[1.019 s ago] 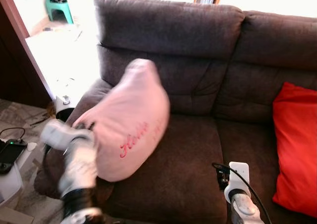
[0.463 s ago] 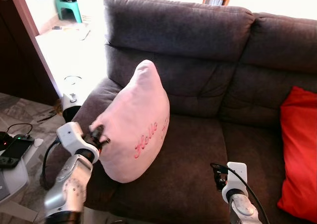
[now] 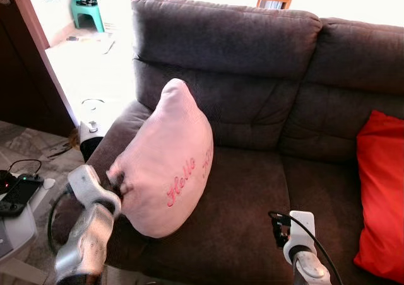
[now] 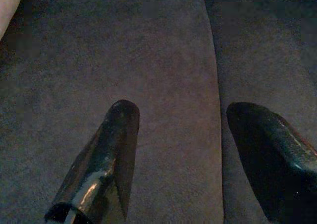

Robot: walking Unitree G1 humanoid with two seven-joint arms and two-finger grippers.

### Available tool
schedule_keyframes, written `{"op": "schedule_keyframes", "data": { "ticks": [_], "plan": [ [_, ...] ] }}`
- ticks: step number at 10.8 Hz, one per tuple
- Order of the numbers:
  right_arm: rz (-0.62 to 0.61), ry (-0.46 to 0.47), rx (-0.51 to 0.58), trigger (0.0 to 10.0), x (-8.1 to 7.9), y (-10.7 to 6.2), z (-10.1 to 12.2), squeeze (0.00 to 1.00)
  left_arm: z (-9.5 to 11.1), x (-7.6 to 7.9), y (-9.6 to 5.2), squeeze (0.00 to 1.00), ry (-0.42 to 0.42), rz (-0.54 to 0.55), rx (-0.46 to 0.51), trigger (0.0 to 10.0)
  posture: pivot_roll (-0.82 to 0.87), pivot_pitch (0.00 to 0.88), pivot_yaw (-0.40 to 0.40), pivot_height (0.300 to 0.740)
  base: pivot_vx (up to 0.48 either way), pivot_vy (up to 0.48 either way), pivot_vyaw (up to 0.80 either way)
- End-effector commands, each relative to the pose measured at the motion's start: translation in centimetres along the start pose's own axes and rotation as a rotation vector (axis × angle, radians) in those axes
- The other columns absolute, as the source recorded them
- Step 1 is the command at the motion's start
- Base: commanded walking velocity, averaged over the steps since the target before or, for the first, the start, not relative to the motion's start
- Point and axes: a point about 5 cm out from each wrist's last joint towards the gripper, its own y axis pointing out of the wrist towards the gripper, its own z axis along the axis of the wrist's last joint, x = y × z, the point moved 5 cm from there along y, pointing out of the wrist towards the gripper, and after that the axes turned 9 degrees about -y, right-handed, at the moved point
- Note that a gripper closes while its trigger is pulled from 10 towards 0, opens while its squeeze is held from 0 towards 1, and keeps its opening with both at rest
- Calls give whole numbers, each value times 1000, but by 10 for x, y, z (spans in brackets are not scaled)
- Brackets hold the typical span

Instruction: Move the pillow to the sofa from floor

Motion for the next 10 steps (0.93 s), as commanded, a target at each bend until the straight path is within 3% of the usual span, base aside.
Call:
{"op": "schedule_keyframes", "data": {
  "ticks": [1,2,5,7,8,10],
  "plan": [
    [-6,7,-14,10000,3,1,-1,0,-53,-9,-10,0,58,-6,-255,10000,88,54,-82,740,0,0,0],
    [-5,8,-16,10000,3,1,-2,0,-60,-9,-14,0,100,-38,-303,10000,91,55,-80,740,0,0,0],
    [-3,11,-29,10000,3,0,-4,0,-34,-12,0,0,147,29,-137,10000,90,52,-80,740,0,0,0],
    [-15,14,-28,10000,5,1,-4,0,-3,-11,9,0,32,86,14,10000,79,43,-79,740,0,0,0],
    [-19,14,-26,10000,6,1,-4,0,14,0,11,0,34,33,81,10000,79,38,-79,740,0,0,0],
    [-20,15,-21,10000,7,1,-3,0,20,-9,12,0,34,76,122,10000,80,31,-78,740,0,0,0]
  ]
}}
